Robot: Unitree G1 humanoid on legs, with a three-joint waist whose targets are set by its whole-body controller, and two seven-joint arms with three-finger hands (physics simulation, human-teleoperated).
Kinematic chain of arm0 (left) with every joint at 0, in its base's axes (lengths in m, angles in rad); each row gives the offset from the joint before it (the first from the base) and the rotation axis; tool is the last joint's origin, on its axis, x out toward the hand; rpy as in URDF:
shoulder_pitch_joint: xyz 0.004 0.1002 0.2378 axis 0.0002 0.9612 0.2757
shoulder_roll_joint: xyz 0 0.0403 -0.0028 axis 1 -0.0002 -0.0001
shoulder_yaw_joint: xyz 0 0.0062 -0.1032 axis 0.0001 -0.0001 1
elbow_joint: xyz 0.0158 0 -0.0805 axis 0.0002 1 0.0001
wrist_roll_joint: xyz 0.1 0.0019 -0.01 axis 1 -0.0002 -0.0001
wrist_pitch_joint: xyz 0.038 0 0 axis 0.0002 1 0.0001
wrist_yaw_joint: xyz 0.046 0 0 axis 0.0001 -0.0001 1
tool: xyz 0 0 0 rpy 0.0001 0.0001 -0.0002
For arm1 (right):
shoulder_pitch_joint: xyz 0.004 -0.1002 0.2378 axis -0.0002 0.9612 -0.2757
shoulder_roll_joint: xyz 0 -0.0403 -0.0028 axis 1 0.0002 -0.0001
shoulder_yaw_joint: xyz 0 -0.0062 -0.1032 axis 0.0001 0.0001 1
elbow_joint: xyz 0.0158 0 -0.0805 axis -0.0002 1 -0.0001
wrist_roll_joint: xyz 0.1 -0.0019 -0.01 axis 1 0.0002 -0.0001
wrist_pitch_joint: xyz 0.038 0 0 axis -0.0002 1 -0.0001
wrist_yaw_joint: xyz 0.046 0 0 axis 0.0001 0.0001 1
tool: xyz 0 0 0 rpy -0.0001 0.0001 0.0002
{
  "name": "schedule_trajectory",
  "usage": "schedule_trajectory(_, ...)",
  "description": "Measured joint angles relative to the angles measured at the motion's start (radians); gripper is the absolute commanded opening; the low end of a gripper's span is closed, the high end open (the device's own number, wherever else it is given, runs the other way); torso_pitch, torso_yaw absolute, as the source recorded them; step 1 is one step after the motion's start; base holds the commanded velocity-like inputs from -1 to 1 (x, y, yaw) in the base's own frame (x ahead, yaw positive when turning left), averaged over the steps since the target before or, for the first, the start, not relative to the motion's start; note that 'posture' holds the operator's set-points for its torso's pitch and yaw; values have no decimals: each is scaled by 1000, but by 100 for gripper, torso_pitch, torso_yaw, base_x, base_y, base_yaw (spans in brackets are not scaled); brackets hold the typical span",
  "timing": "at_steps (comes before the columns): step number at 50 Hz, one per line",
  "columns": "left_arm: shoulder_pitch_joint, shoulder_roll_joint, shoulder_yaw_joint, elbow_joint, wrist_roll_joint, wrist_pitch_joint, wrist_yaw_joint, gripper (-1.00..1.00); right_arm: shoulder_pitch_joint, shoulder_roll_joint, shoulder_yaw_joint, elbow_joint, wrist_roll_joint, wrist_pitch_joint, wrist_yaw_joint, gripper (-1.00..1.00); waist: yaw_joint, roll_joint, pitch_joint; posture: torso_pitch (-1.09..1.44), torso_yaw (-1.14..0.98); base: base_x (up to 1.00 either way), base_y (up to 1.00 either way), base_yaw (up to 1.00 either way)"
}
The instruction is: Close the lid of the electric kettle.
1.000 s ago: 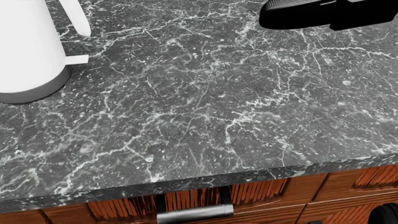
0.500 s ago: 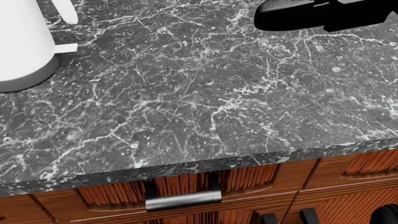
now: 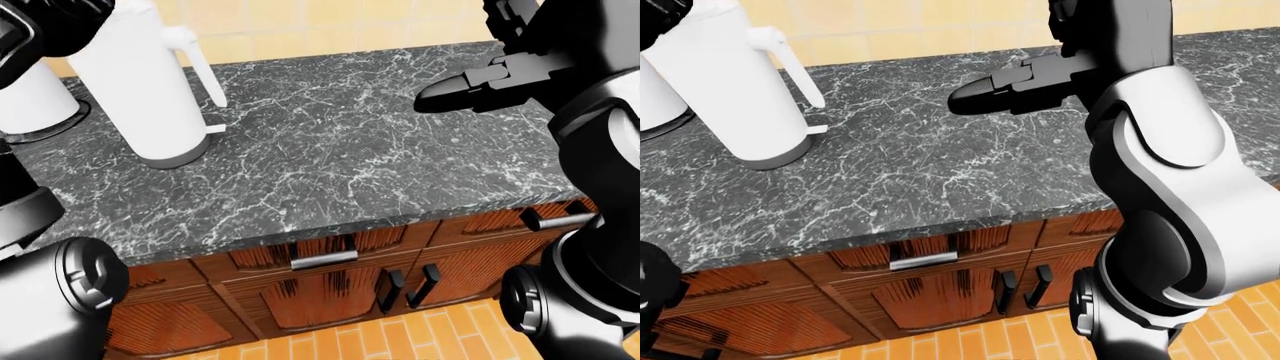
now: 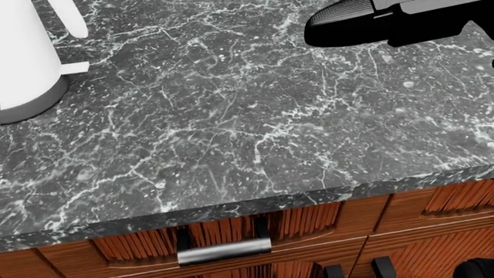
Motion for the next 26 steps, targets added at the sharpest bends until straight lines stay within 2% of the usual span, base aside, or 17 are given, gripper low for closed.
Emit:
schedule_trajectory(2,74,-24,65,-24,-125,-135,63,100,-1,2,1,1,-6,1,1,100,-3,9,-5,0,0,0,0,0)
schedule_trajectory(3,108,-22,73,-30,-191,-206,82,100,-2,2,0,1,-9,2,2,100,-4,12,-6,0,0,0,0,0)
schedule_trajectory(8,209,4,30,-31,-432,-478,122,100,-3,5,-4,1,-25,3,7,100,1,25,-13,0,0,0,0,0)
schedule_trajectory(10,226,23,4,-21,-494,-536,122,100,-1,7,-2,1,-29,1,11,100,2,29,-14,0,0,0,0,0)
schedule_trajectory(13,226,50,-35,-6,-529,-569,122,100,0,15,-4,1,-32,2,15,100,4,31,-12,0,0,0,0,0)
schedule_trajectory(17,57,99,-152,91,-472,-495,138,100,6,14,1,8,-46,-1,19,100,10,14,5,0,0,0,0,0)
schedule_trajectory(20,-141,114,-257,131,-356,-366,94,100,-15,16,0,1,-43,21,22,100,12,-3,13,0,0,0,0,0)
schedule_trajectory(23,-319,97,-346,118,-180,-180,-33,100,-13,15,-8,-10,-36,24,26,100,15,-11,9,0,0,0,0,0)
schedule_trajectory(26,-460,41,-383,154,30,-41,-188,100,-23,11,-16,-15,-28,34,27,100,16,-9,2,0,0,0,0,0)
